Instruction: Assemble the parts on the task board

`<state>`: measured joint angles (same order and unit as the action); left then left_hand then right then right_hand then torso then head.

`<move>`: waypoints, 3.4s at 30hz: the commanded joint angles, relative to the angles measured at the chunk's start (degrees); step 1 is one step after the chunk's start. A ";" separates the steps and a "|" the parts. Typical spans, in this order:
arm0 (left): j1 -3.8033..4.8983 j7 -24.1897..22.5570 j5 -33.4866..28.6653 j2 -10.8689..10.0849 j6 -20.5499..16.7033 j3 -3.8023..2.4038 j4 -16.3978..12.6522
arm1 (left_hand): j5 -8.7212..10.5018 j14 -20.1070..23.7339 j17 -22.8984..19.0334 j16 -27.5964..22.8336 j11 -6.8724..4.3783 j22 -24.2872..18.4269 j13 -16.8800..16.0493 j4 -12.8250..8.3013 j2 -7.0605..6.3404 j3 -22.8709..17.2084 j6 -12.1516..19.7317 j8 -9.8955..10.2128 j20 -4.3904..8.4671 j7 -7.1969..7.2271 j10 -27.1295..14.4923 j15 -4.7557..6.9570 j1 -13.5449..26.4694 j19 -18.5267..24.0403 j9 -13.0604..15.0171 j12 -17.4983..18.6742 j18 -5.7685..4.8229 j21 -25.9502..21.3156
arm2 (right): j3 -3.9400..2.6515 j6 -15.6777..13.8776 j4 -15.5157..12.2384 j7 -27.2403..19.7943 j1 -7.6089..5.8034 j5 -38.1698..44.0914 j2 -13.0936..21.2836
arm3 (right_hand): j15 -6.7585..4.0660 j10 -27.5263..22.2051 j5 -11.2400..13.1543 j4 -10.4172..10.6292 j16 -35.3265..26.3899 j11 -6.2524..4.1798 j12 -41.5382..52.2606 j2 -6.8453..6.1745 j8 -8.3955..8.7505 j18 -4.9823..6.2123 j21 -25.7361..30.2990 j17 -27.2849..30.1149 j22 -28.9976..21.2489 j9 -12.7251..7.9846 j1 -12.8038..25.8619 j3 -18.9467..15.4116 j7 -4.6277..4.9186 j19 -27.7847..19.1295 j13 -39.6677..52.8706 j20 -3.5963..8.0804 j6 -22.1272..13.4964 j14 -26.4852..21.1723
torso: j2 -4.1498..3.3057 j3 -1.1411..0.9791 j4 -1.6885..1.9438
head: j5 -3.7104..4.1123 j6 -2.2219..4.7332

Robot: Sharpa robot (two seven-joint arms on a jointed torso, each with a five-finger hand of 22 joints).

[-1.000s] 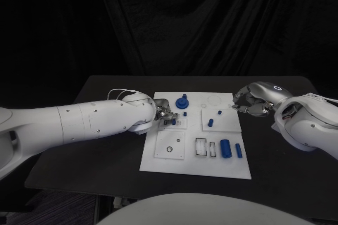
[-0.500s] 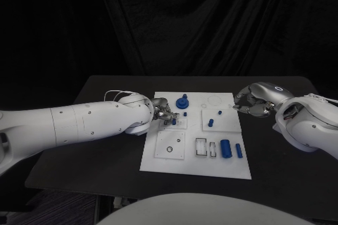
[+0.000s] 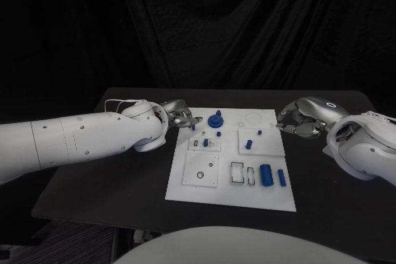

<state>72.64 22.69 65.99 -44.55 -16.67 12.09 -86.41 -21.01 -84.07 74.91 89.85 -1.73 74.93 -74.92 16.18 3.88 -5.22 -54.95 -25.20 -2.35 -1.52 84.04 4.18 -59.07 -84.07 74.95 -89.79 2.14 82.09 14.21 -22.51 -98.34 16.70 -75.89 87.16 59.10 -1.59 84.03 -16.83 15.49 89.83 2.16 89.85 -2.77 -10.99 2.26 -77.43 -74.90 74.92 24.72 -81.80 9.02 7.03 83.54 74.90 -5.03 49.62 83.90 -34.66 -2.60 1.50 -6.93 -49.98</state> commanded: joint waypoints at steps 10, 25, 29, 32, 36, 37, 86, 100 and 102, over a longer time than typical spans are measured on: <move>0.93 -0.01 0.99 4.83 7.66 -0.02 8.93 | 4.33 -5.93 15.09 0.15 0.65 12.58 -15.08 0.08 0.18 0.88 5.52 1.04 -0.12 -1.20 5.96 -0.35 -4.12 -2.02 1.25 -0.21 -0.26 0.48 | -0.04 -0.65 0.13 0.06 0.12 0.22 -0.27 | 0.29 5.97 -0.37 0.33 0.17 0.25 0.15 0.27 -0.12 0.82 -0.03 -15.10 10.98 -0.08 0.52 0.04 -0.04 -0.12 15.10 0.06 0.33 6.10 | -0.12 -0.14 0.03 | -0.41 -0.02; 0.90 1.57 1.00 10.00 14.62 -0.02 17.64 | 10.40 -5.93 15.09 0.15 1.72 12.69 -15.08 0.42 0.52 2.52 7.95 2.50 -0.99 -2.41 5.96 -1.30 -3.41 -2.21 0.89 -0.21 -0.34 0.86 | -0.04 -0.38 0.04 0.06 0.12 0.21 -0.48 | 0.27 5.97 -0.65 0.29 0.17 0.21 0.15 0.38 -0.10 0.81 -0.07 -15.10 10.99 -0.14 0.34 0.17 -0.10 -0.09 15.10 0.07 0.36 6.10 | -0.12 -0.05 -0.17 | -0.56 -0.02; 0.87 1.84 1.00 10.24 15.16 -0.02 18.16 | 10.52 -5.93 15.09 0.15 1.76 12.68 -15.08 0.45 0.57 2.89 7.90 2.60 -1.06 -2.45 5.96 -1.36 -2.96 -2.20 0.82 -0.21 -0.34 0.85 | -0.04 -0.30 0.05 0.10 0.12 0.21 -0.42 | 0.26 5.97 -0.88 0.25 0.17 0.20 0.15 0.40 -0.08 0.80 -0.08 -15.10 11.00 -0.17 0.23 0.23 -0.11 -0.07 15.10 0.08 0.37 6.10 | -0.14 -0.03 -0.11 | -0.74 -0.02; 0.83 1.77 1.00 10.36 15.25 -0.02 18.39 | 10.51 -5.93 15.09 0.15 1.79 12.64 -15.08 0.48 0.64 3.12 7.87 2.68 -1.11 -2.47 5.96 -1.39 -2.66 -2.14 0.78 -0.21 -0.31 0.74 | -0.04 -0.34 0.05 0.09 0.12 0.21 -0.41 | 0.25 5.97 -1.02 0.24 0.17 0.20 0.15 0.43 -0.08 0.81 -0.03 -15.10 10.99 -0.19 0.19 0.26 -0.11 -0.09 15.10 0.08 0.37 6.10 | -0.06 -0.06 -0.10 | -0.77 -0.02; 0.78 1.64 1.00 10.58 15.31 -0.02 18.55 | 10.50 -5.93 15.09 0.15 1.80 12.59 -15.08 0.48 0.66 3.19 7.87 2.70 -1.12 -2.48 5.96 -1.40 -2.57 -2.06 0.77 -0.21 -0.27 0.59 | -0.04 -0.29 0.11 0.08 0.13 0.21 -0.47 | 0.25 5.97 -1.02 0.24 0.17 0.20 0.15 0.43 -0.08 0.81 -0.03 -15.10 10.99 -0.19 0.19 0.26 -0.11 -0.09 15.10 0.08 0.37 6.10 | -0.09 -0.06 -0.19 | -0.72 -0.02; 0.77 1.60 1.00 10.62 15.31 -0.02 18.57 | 10.49 -5.93 15.09 0.15 1.80 12.58 -15.08 0.48 0.67 3.20 7.87 2.71 -1.12 -2.48 5.96 -1.40 -2.54 -2.03 0.77 -0.21 -0.26 0.54 | -0.04 -0.26 0.12 0.09 0.13 0.21 -0.48 | 0.25 5.97 -1.02 0.24 0.17 0.20 0.15 0.43 -0.08 0.81 -0.03 -15.10 10.99 -0.19 0.19 0.26 -0.11 -0.09 15.10 0.08 0.37 6.10 | -0.08 -0.04 -0.19 | -0.71 -0.02; -0.50 1.05 1.00 12.62 16.36 -0.02 20.50 | 7.26 -5.93 15.09 0.15 2.18 12.12 -15.08 0.01 2.31 4.36 6.88 6.79 -1.62 -2.80 5.96 -1.81 -3.06 -1.13 -1.87 -0.21 0.10 -0.86 | -0.04 0.51 0.31 0.34 0.27 0.21 -0.72 | 0.22 5.97 -2.08 0.10 0.17 0.16 0.15 0.51 0.02 0.85 0.16 -15.10 10.94 -0.36 -0.23 0.53 -0.12 -0.15 15.10 0.11 0.36 6.10 | -0.07 -0.06 -0.12 | -0.25 -0.02; -0.80 1.42 1.00 12.98 17.46 -0.02 21.20 | 5.03 -5.93 15.09 0.15 2.09 12.01 -15.08 -0.40 2.39 3.87 6.00 7.49 -1.65 -2.65 5.96 -1.79 -4.63 -0.89 -2.20 -0.21 0.18 -1.20 | -0.04 1.02 0.39 0.36 0.38 0.21 -0.78 | 0.21 5.97 -2.44 0.02 0.17 0.15 0.15 0.51 0.03 0.88 0.26 -15.10 10.91 -0.40 -0.39 0.63 -0.12 -0.19 15.10 0.12 0.40 6.10 | -0.07 -0.06 -0.11 | -0.20 -0.02; -0.82 1.46 1.00 12.98 17.64 -0.02 21.20 | 4.90 -5.93 15.09 0.15 2.08 12.00 -15.08 -0.42 2.41 3.83 5.97 7.53 -1.64 -2.65 5.96 -1.80 -4.71 -0.87 -2.22 -0.21 0.19 -1.24 | -0.04 1.08 0.39 0.38 0.43 0.21 -0.76 | 0.21 5.97 -2.57 0.01 0.17 0.15 0.15 0.50 0.04 0.88 0.30 -15.10 10.90 -0.42 -0.42 0.65 -0.12 -0.21 15.10 0.13 0.40 6.10 | -0.06 -0.07 -0.10 | -0.24 -0.02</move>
<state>71.90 24.68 66.99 -31.69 -0.05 12.12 -65.19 -15.84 -83.85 74.93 89.85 0.12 74.90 -74.92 16.01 6.41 -1.32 -48.53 -18.02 -3.71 -4.10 84.03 2.75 -63.21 -83.97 72.79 -89.79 2.14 81.18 14.21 -21.96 -97.94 16.63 -75.61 87.16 58.31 -1.58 84.03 -19.07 15.48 89.83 2.16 89.85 -2.55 -10.99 2.26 -77.43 -74.90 74.92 24.37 -82.02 9.34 7.03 83.54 74.90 -5.03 49.62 83.90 -34.72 -2.67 1.39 -7.14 -50.01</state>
